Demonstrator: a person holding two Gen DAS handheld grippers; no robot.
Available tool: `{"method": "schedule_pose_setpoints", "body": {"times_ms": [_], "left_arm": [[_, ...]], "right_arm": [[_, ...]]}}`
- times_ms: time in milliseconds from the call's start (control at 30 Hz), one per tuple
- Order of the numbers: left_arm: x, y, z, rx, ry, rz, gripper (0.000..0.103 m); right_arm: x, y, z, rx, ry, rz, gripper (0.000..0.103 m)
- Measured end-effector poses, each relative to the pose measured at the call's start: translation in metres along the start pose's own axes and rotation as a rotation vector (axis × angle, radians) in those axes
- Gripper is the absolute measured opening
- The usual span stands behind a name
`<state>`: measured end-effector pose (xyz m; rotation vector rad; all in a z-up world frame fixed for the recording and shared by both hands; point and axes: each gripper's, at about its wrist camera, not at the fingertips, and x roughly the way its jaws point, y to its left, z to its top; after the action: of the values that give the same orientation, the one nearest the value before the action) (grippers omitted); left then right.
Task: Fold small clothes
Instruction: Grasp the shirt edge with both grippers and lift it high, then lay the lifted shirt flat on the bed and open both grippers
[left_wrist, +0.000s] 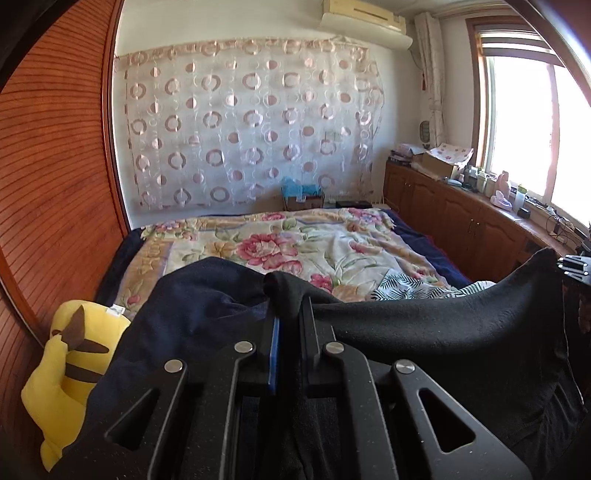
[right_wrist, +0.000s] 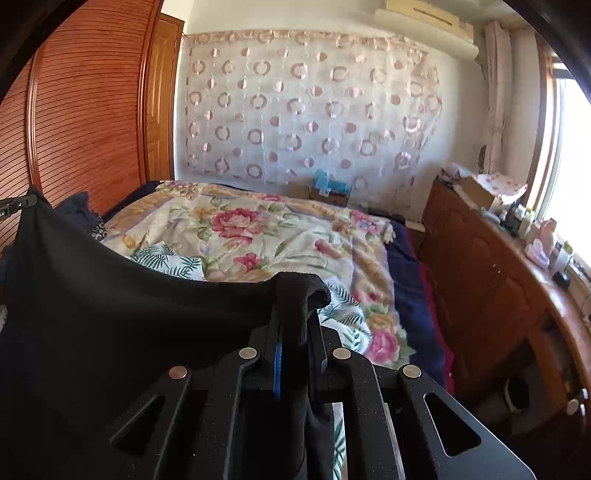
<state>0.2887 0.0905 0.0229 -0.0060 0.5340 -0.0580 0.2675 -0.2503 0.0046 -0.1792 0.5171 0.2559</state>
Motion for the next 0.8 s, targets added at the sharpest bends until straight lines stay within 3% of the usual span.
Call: {"method": "schedule_pose_setpoints", "body": {"times_ms": [333, 467, 567, 633, 667, 733, 800], "left_arm": [[0.037, -0.019, 0.002, 0.067, 0.107, 0.022, 0.01], [0.047, -0.02, 0.002, 0.075, 0.148, 0.019, 0.013], [0.044, -0.024, 0.004, 0.087, 0.146, 0.013, 0.028], [0.04, -0.025, 0.005, 0.098, 0.133, 0.011, 0.049], [0.038, -0.026, 0.007, 0.104, 0.129, 0.006, 0.053], [0.031, -0.028, 0.007, 0.105, 0.12, -0.007, 0.076], [0.022, -0.029, 0.006, 0.099, 0.107, -0.022, 0.08]], "right_arm": [[0.041, -0.053, 0.035, 0.044, 0.135, 0.037, 0.01], [0.059, -0.057, 0.039, 0.068, 0.175, 0.041, 0.009], [0.068, -0.056, 0.034, 0.072, 0.207, 0.03, 0.009], [0.072, -0.057, 0.035, 0.08, 0.227, 0.034, 0.01], [0.073, -0.058, 0.037, 0.08, 0.234, 0.035, 0.01], [0.075, -0.055, 0.039, 0.07, 0.248, 0.023, 0.014], [0.072, -0.052, 0.041, 0.053, 0.248, -0.01, 0.021]]}}
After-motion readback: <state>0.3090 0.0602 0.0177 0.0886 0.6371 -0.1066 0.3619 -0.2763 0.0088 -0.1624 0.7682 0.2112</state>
